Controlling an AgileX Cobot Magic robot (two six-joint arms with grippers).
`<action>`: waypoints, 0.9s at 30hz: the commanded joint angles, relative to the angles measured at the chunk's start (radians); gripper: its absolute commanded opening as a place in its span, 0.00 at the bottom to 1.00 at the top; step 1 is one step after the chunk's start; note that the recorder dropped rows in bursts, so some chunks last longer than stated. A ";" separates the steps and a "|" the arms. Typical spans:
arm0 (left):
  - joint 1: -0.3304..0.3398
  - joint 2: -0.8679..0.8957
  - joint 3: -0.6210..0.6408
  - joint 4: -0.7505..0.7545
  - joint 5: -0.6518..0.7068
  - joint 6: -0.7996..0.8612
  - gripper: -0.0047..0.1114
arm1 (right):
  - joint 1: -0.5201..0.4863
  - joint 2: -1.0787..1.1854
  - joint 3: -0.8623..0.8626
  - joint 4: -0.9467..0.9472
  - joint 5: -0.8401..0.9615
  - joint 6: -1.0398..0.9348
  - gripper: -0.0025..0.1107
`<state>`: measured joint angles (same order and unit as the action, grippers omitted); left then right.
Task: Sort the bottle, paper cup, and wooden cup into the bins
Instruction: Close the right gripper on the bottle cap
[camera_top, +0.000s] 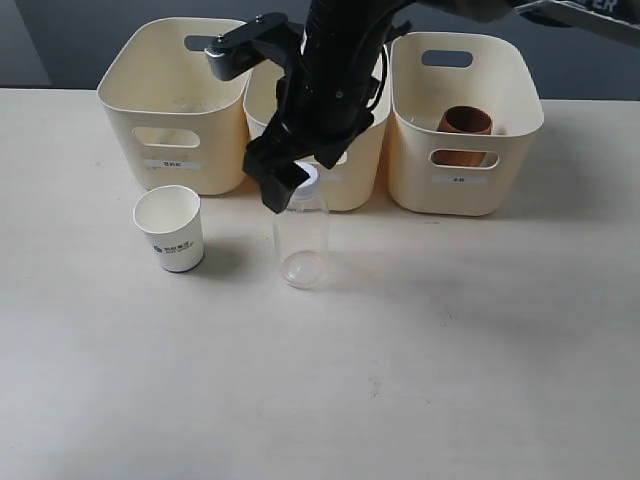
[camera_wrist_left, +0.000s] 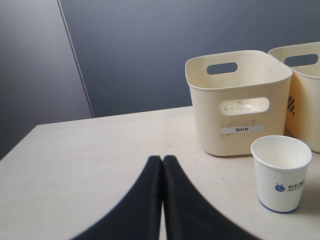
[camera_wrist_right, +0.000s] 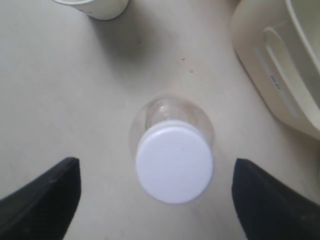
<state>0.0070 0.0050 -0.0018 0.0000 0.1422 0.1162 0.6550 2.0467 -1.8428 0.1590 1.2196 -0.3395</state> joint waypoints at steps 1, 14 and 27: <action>0.000 -0.005 0.002 0.000 -0.007 -0.001 0.04 | -0.002 0.023 0.004 -0.002 -0.013 -0.019 0.71; 0.000 -0.005 0.002 0.000 -0.007 -0.001 0.04 | -0.004 0.027 0.004 -0.006 -0.043 -0.028 0.59; 0.000 -0.005 0.002 0.000 -0.007 -0.001 0.04 | -0.004 0.027 0.004 -0.006 -0.013 -0.075 0.02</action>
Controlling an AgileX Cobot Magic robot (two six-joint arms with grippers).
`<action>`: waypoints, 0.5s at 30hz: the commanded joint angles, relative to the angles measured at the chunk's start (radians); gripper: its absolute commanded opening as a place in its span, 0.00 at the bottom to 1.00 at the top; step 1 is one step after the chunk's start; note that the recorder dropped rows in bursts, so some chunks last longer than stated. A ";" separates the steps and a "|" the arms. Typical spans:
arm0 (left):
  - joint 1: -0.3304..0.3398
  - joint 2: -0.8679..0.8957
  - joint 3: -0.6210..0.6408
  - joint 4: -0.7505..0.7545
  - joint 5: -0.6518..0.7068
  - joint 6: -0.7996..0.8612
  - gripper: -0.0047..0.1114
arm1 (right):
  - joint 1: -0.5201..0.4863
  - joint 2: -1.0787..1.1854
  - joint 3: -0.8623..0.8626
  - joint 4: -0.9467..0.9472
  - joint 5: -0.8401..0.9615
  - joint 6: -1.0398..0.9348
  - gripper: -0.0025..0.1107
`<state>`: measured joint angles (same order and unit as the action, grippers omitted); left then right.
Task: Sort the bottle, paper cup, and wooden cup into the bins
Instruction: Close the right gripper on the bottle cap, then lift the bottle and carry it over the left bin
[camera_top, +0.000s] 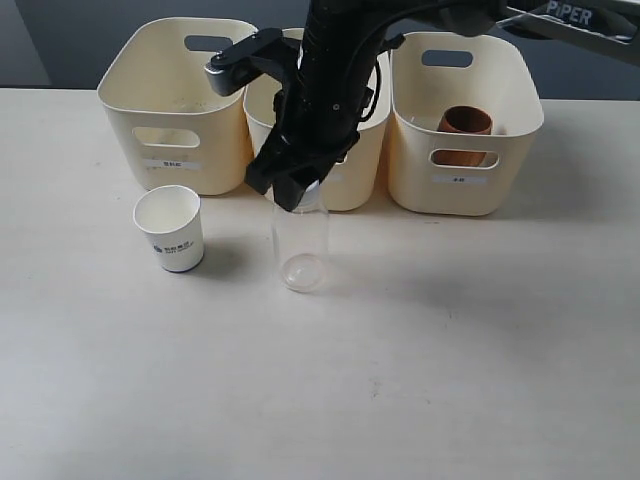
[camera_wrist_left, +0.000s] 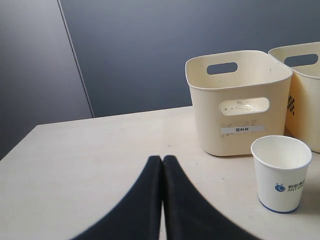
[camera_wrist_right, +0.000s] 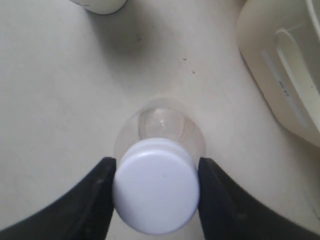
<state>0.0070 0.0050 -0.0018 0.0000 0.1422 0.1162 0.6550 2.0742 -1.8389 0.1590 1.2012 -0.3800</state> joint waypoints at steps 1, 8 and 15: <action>0.000 -0.005 0.002 0.000 -0.007 -0.001 0.04 | -0.004 0.000 0.000 -0.006 0.001 -0.039 0.02; 0.000 -0.005 0.002 0.000 -0.007 -0.001 0.04 | -0.004 -0.005 0.000 -0.013 -0.033 -0.081 0.02; 0.000 -0.005 0.002 0.000 -0.007 -0.001 0.04 | 0.007 -0.111 0.000 -0.018 -0.124 -0.107 0.02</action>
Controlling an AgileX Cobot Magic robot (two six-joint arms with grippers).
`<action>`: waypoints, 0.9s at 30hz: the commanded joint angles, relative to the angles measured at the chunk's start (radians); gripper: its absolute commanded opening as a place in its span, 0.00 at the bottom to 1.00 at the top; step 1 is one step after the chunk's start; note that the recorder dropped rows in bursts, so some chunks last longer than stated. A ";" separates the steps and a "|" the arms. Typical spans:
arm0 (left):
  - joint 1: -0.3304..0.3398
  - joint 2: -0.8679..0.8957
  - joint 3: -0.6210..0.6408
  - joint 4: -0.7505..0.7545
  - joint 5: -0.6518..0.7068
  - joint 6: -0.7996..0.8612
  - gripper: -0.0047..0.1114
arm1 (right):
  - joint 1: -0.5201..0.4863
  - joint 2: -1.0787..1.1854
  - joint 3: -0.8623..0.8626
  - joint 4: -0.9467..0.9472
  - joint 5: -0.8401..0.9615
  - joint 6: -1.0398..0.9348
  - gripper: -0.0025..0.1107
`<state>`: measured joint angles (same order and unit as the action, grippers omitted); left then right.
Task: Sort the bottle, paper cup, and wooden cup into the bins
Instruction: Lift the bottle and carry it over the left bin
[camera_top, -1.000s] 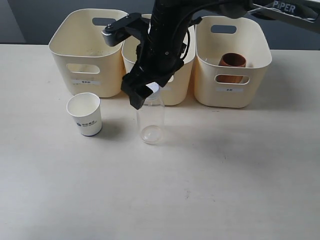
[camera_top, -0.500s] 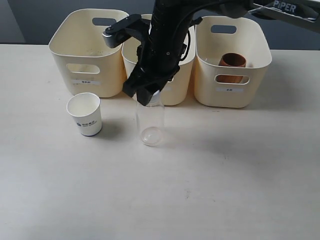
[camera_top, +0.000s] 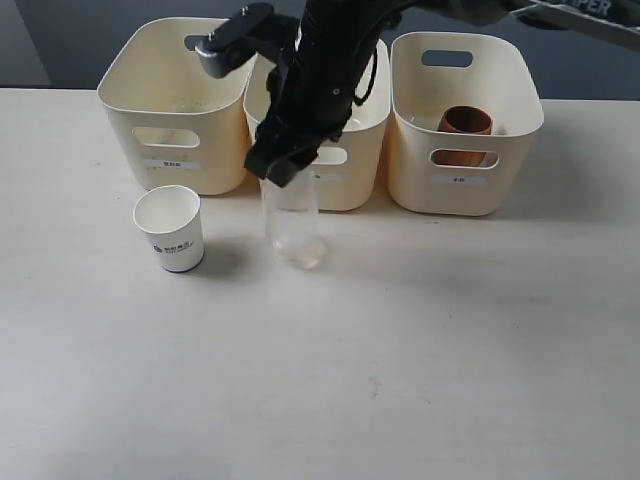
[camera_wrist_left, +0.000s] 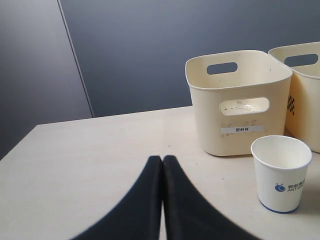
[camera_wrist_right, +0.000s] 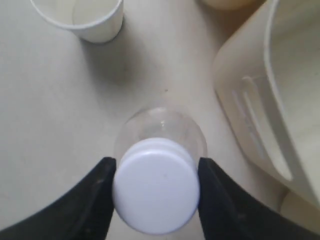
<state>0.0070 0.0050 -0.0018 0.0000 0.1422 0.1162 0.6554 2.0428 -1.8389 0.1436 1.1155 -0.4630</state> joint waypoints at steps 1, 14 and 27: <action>0.000 -0.005 0.002 0.000 -0.007 -0.001 0.04 | 0.008 -0.101 0.000 -0.004 -0.036 -0.024 0.02; 0.000 -0.005 0.002 0.000 -0.007 -0.001 0.04 | 0.103 -0.317 0.000 -0.001 -0.309 -0.061 0.02; 0.000 -0.005 0.002 0.000 -0.007 -0.001 0.04 | 0.103 -0.160 -0.002 0.015 -0.629 -0.031 0.02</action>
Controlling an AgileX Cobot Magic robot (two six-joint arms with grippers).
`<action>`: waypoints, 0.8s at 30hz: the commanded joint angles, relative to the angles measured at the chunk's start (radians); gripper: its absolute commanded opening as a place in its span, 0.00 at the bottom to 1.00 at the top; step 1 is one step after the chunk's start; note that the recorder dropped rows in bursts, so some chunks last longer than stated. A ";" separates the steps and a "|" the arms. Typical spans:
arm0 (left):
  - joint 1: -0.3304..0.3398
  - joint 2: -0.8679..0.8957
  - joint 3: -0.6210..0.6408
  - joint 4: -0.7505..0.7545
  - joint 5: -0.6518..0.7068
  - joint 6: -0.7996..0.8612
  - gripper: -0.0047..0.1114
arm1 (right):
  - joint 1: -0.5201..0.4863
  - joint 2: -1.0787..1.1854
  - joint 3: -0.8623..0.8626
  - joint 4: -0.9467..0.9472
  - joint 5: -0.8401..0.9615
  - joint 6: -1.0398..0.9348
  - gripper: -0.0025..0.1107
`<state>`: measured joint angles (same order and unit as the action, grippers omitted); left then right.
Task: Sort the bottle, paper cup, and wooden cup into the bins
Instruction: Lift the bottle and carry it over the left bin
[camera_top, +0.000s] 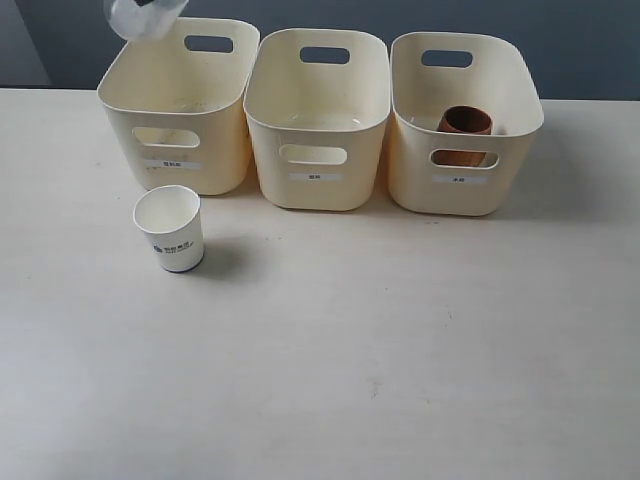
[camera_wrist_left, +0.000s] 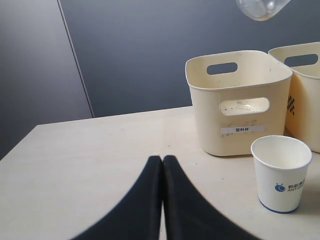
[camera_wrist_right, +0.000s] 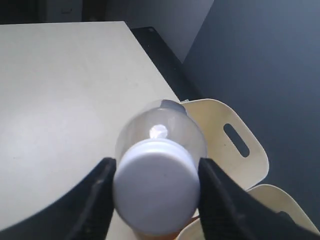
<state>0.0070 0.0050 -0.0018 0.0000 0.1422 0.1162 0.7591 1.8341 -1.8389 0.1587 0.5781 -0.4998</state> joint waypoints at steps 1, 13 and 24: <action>0.000 -0.005 0.002 0.000 -0.007 -0.001 0.04 | -0.001 0.067 -0.007 -0.001 -0.103 0.005 0.02; 0.000 -0.005 0.002 0.000 -0.007 -0.001 0.04 | -0.005 0.364 -0.362 -0.297 0.059 0.249 0.02; 0.000 -0.005 0.002 0.000 -0.007 -0.001 0.04 | -0.073 0.448 -0.460 -0.225 0.124 0.274 0.02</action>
<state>0.0070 0.0050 -0.0018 0.0000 0.1422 0.1162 0.6925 2.2859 -2.2870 -0.0829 0.7067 -0.2282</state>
